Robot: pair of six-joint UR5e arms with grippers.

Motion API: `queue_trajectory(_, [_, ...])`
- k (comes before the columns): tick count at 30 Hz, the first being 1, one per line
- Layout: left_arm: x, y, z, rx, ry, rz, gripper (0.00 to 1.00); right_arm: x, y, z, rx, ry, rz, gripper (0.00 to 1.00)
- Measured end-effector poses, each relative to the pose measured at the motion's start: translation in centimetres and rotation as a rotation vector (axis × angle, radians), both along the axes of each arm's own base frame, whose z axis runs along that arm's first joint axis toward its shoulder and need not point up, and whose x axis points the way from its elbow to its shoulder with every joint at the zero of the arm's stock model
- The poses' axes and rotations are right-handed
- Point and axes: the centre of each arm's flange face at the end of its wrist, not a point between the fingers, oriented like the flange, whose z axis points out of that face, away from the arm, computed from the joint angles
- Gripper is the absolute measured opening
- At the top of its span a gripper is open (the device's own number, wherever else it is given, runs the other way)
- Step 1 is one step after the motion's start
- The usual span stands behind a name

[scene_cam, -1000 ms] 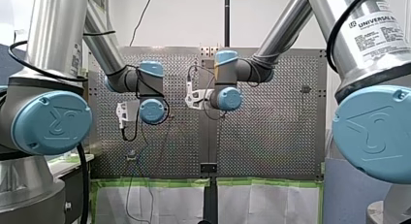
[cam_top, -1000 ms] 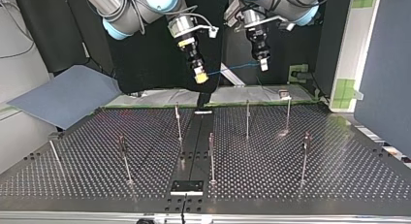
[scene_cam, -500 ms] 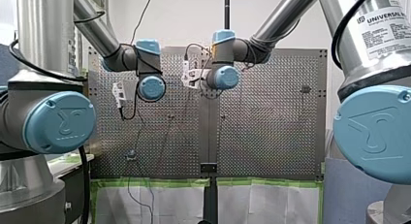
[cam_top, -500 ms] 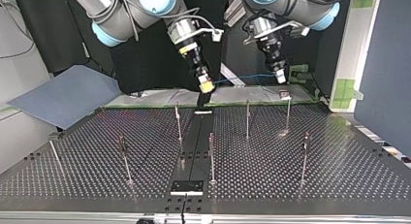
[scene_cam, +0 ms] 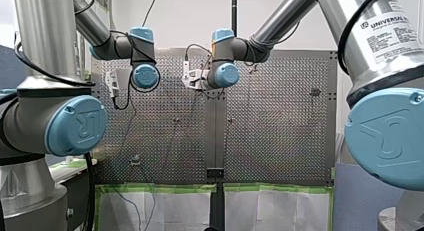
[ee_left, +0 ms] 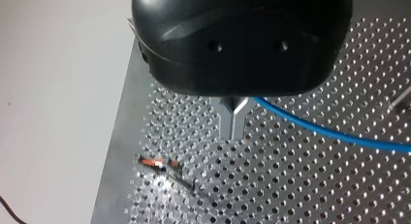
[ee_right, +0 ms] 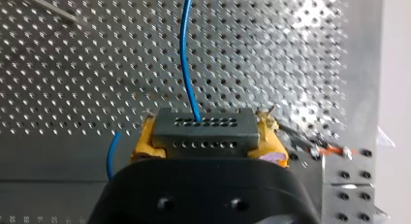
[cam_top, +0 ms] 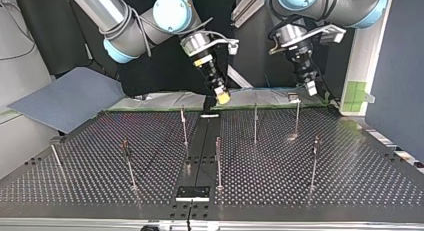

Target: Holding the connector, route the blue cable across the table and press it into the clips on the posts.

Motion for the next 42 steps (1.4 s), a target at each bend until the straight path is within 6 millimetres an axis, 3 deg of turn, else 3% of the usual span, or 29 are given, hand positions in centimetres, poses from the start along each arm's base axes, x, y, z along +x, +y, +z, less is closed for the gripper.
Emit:
queue_trajectory(8, [2.8,0.6,-0.4,-0.006,0.006,-0.035,0.0,2.1,0.2,2.4,0.001,-0.029,0.032,0.0])
queue_trajectory(14, [4.2,1.2,1.1,-0.008,-0.013,-0.023,0.0,2.9,-0.1,4.5,0.005,-0.049,0.039,0.0])
queue_trajectory(26, [6.4,2.5,4.3,0.001,-0.053,0.0,0.0,4.9,-2.3,6.0,0.018,-0.083,0.042,0.0])
queue_trajectory(35, [7.3,3.1,5.0,0.007,-0.072,-0.034,0.0,6.5,-4.0,6.7,0.022,-0.104,0.055,0.0])
queue_trajectory(42, [8.1,3.8,5.6,0.009,-0.087,-0.038,0.0,7.7,-4.8,8.7,0.007,-0.146,0.083,0.0])
